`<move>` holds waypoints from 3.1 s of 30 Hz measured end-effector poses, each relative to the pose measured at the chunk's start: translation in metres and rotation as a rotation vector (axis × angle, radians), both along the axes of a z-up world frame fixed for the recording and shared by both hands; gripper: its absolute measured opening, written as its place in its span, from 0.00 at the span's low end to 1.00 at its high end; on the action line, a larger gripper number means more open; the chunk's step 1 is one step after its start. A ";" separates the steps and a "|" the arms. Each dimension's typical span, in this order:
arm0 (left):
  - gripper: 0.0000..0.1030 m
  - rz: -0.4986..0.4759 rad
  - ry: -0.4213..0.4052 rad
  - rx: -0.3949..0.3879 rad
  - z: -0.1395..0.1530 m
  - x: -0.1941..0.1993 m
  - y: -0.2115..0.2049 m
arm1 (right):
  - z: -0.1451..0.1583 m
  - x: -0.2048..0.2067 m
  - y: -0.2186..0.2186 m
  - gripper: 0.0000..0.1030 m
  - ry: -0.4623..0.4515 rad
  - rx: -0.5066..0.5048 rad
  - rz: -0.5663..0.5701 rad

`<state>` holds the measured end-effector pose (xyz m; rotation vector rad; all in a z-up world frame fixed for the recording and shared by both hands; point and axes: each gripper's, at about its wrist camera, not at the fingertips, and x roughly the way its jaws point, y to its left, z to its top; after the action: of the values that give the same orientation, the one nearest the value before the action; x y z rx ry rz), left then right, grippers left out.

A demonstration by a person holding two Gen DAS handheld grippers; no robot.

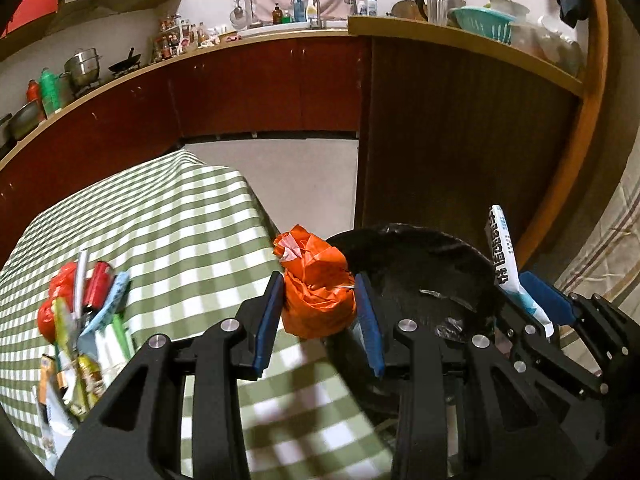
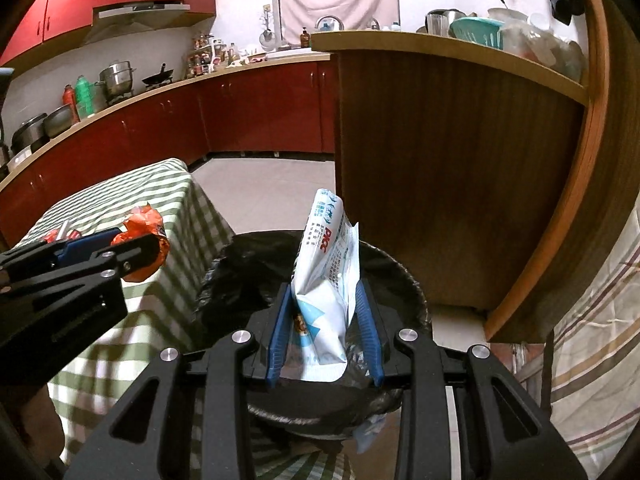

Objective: Collect trash
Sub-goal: 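Carry the packet and orange bag in both grippers over the black bin, then open both grippers to drop the packet and orange bag into the bin, then move both grippers back over the trash pile on the table, then grasp a white wrapper with the right gripper while the left grasps a white tube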

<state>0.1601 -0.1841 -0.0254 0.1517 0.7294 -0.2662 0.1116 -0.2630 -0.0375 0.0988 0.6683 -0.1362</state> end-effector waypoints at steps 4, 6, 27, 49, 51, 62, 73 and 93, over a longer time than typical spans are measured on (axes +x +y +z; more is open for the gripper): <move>0.35 -0.001 0.005 0.014 -0.003 0.013 -0.016 | -0.006 0.010 -0.007 0.32 0.006 0.010 -0.011; 0.35 -0.008 0.010 0.025 -0.006 0.018 -0.025 | -0.008 0.015 -0.012 0.33 0.008 0.019 -0.014; 0.64 0.061 0.029 0.006 0.011 0.003 0.021 | 0.000 0.004 -0.007 0.43 -0.006 0.031 -0.035; 0.68 0.315 -0.011 0.039 0.037 -0.074 0.191 | 0.025 -0.019 0.111 0.43 -0.015 0.020 0.174; 0.68 0.350 -0.010 0.043 0.037 -0.080 0.209 | 0.026 -0.021 0.125 0.43 -0.014 0.026 0.197; 0.68 0.495 0.008 0.049 0.027 -0.112 0.297 | 0.029 -0.032 0.207 0.43 -0.013 0.026 0.342; 0.69 0.605 0.017 0.072 0.019 -0.132 0.363 | 0.020 -0.036 0.276 0.43 0.015 0.007 0.472; 0.69 0.612 0.057 0.038 0.003 -0.122 0.376 | -0.007 -0.029 0.297 0.42 0.117 -0.002 0.498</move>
<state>0.0379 0.1918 -0.0225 -0.0474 0.8037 0.3282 0.0830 0.0344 -0.0445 -0.0798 0.7904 0.3391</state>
